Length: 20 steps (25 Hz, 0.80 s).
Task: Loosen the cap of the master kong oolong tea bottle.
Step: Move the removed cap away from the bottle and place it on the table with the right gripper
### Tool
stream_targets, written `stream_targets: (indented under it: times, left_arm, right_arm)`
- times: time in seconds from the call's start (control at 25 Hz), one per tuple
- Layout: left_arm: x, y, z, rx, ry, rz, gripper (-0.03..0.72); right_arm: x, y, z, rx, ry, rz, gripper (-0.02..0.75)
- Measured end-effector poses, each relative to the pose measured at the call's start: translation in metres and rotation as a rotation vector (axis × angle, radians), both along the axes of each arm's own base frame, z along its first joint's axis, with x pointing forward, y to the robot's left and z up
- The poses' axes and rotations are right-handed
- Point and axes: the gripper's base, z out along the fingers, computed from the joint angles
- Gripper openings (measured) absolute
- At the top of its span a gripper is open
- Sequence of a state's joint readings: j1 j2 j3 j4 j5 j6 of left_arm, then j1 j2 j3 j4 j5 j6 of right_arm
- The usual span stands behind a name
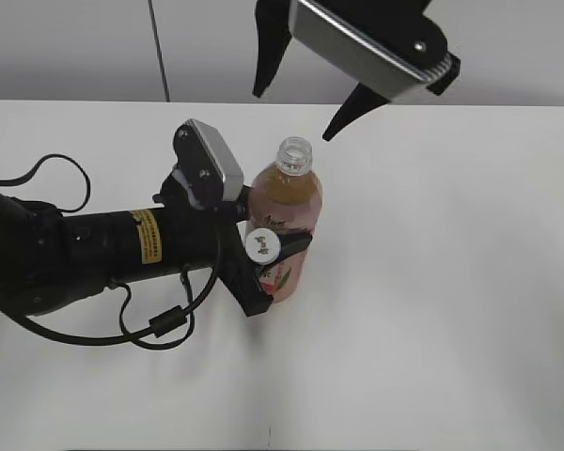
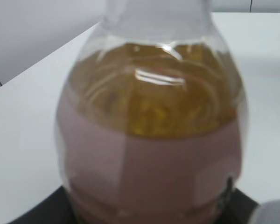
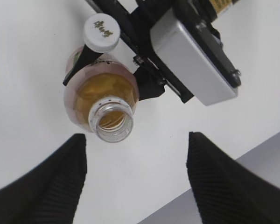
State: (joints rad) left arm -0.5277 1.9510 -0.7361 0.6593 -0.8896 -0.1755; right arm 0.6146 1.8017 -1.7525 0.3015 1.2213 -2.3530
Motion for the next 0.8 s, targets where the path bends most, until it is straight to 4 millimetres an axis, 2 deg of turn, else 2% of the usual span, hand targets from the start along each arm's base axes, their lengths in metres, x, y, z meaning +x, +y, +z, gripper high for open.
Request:
stream_targets:
  times: [0.2, 0.44, 0.68, 0.8]
  left_arm:
    - [0.0, 0.0, 0.0, 0.0, 0.0, 0.0, 0.349]
    - [0.0, 0.0, 0.0, -0.001, 0.001, 0.003, 0.349]
    - [0.0, 0.0, 0.0, -0.004, 0.001, 0.007, 0.349]
    - [0.001, 0.0, 0.0, -0.006, 0.003, 0.013, 0.349]
  right_arm:
    - [0.001, -0.004, 0.01, 0.106, 0.114, -0.305, 0.51]
    - [0.025, -0.02, 0.017, 0.315, 0.282, -0.726, 0.511]
    - [0.048, -0.044, 0.027, 0.616, 0.651, -1.233, 0.511]
    - [0.049, -0.053, 0.022, 0.61, 0.85, -1.537, 0.511]
